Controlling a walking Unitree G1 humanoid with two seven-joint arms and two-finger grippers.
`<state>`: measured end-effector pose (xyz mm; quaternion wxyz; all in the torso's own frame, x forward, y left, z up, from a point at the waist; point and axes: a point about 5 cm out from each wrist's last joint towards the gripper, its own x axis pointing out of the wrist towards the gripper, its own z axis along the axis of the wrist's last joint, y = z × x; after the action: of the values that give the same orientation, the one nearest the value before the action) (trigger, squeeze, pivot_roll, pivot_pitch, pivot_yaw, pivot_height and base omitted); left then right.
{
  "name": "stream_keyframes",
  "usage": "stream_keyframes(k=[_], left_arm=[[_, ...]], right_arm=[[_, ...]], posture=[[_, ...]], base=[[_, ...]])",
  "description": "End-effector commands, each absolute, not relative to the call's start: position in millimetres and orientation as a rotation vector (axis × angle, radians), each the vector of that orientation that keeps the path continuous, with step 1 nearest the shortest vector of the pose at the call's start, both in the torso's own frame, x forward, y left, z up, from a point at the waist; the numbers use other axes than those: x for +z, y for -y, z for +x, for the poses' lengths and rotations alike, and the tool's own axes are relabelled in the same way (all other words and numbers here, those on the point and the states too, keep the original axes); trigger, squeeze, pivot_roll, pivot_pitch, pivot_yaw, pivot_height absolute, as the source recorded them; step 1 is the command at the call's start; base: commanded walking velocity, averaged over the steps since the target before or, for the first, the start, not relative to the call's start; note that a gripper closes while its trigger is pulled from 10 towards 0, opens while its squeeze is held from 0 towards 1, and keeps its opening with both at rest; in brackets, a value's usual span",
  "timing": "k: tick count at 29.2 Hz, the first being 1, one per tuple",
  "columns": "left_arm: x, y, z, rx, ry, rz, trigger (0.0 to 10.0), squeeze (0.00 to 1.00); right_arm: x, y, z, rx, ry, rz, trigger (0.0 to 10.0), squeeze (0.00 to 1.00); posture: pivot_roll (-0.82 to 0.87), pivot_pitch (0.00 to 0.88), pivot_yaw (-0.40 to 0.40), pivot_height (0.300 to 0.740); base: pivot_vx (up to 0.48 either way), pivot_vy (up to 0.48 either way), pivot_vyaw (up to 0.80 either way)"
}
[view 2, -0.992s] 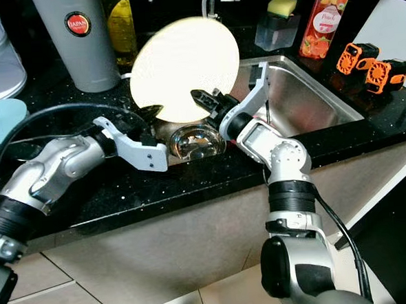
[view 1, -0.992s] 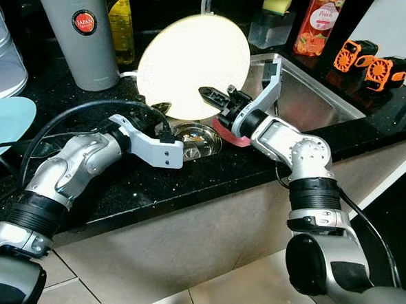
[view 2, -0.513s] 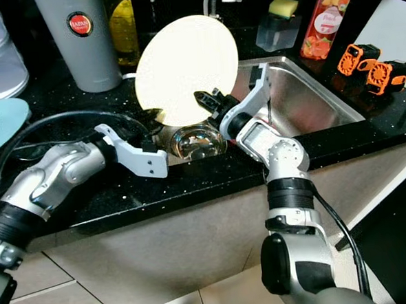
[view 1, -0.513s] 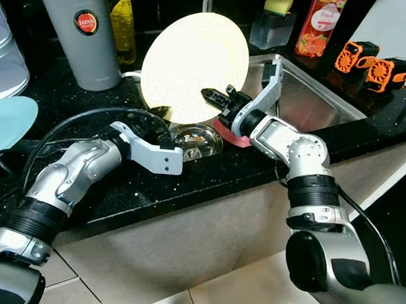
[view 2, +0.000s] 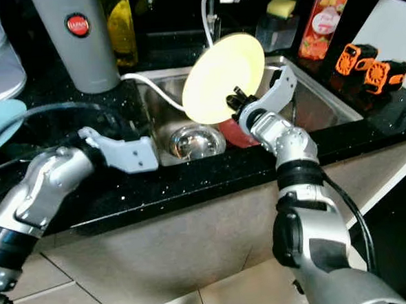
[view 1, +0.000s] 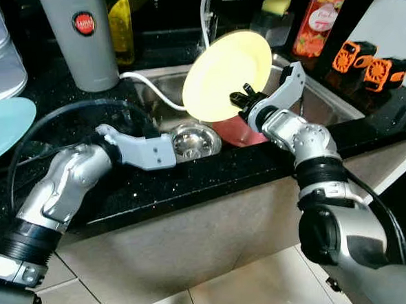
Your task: Kitchen organization
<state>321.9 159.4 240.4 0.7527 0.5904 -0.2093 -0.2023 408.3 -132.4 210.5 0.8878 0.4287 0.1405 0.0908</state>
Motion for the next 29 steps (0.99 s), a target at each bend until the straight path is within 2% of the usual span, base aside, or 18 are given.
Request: stream_keyframes(k=[1, 3, 4, 10, 11, 12, 19, 29], left_arm=[[245.4, -153.9, 322.2, -0.434, 0.476, 1.249, 10.0, 0.0], [249.8, -154.8, 322.2, -0.407, 0.472, 1.226, 10.0, 0.0], [254.5, -153.8, 319.9, -0.381, 0.467, 1.196, 10.0, 0.0], [257.5, -153.6, 316.5, -0.35, 0.464, 1.169, 10.0, 0.0], [257.2, -154.8, 314.5, -0.34, 0.458, 1.165, 10.0, 0.0], [256.5, -156.7, 312.3, -0.33, 0.449, 1.16, 10.0, 0.0], [254.7, -162.2, 307.9, -0.301, 0.423, 1.155, 10.0, 0.0], [257.2, -158.5, 309.8, -0.286, 0.417, 1.146, 10.0, 0.0]], right_arm=[[213.9, 134.2, 411.3, 0.158, -0.278, 0.881, 10.0, 0.0], [213.9, 131.0, 415.2, 0.112, -0.29, 0.871, 10.0, 0.0], [209.7, 131.0, 417.7, 0.031, -0.31, 0.832, 10.0, 0.0], [199.2, 134.7, 417.1, -0.064, -0.342, 0.76, 10.0, 0.0], [195.5, 135.1, 416.5, -0.075, -0.353, 0.752, 10.0, 0.38], [192.2, 135.5, 415.8, -0.084, -0.362, 0.751, 10.0, 1.0], [197.9, 140.9, 418.3, -0.102, -0.314, 0.805, 10.0, 1.0], [241.7, 166.8, 426.0, -0.072, -0.088, 0.841, 10.0, 1.0]], posture=[[0.18, 0.039, -0.094, 0.74], [0.18, 0.039, -0.094, 0.74], [0.2, 0.059, -0.102, 0.74], [0.22, 0.067, -0.116, 0.74], [0.23, 0.07, -0.125, 0.74], [0.24, 0.072, -0.133, 0.74], [0.24, 0.067, -0.14, 0.74], [0.22, 0.039, -0.118, 0.74]], base=[[0.0, 0.0, 0.0], [0.0, 0.0, 0.0], [0.0, 0.0, 0.0], [0.0, 0.0, 0.0], [0.0, 0.0, 0.0], [0.0, 0.0, 0.0], [0.0, 0.0, 0.0], [0.0, 0.0, 0.0]])
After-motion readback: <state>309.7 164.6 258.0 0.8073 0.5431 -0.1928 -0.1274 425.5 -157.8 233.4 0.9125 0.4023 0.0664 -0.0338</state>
